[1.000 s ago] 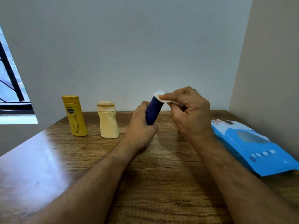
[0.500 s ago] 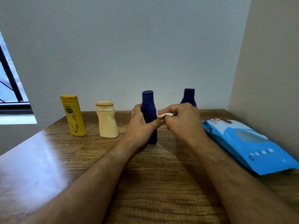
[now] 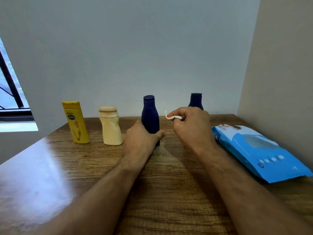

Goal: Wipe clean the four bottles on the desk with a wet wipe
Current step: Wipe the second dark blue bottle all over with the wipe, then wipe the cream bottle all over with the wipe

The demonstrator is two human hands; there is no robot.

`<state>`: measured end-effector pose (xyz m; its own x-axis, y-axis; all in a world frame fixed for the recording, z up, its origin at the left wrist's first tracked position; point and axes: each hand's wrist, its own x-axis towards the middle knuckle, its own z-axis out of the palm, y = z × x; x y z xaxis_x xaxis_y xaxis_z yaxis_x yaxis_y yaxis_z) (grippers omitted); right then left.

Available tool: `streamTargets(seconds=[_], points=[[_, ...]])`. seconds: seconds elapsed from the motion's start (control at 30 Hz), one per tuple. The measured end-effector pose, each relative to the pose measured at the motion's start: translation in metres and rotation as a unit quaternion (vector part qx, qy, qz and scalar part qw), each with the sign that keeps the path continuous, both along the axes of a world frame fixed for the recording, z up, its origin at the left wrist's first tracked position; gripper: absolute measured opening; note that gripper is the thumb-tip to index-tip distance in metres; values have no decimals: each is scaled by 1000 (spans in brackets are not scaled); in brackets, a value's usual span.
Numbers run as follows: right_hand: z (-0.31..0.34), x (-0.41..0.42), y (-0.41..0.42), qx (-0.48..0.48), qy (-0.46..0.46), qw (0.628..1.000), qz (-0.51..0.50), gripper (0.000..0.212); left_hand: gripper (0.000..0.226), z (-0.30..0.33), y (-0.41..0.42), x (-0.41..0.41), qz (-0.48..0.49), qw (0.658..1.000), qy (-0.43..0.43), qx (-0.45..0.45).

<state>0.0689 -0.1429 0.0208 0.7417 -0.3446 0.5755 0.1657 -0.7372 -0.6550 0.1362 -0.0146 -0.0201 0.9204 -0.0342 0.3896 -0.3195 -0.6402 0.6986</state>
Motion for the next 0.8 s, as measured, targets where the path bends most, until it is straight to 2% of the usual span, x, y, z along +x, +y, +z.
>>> streamTargets(seconds=[0.2,0.5,0.7,0.8], points=[[-1,2,4,3,8,1000,-4,29,82,0,-16,1,9,999,36,-26],[-4,2,5,-5,9,1000,-3,29,85,-2,-18,4,14,998,66,-5],[-7,-2,9,-3,13,999,41,25,97,-4,-4,-15,15,996,86,-21],[-7,-6,17,-5,21,997,74,24,96,-6,7,-25,3,995,90,-42]])
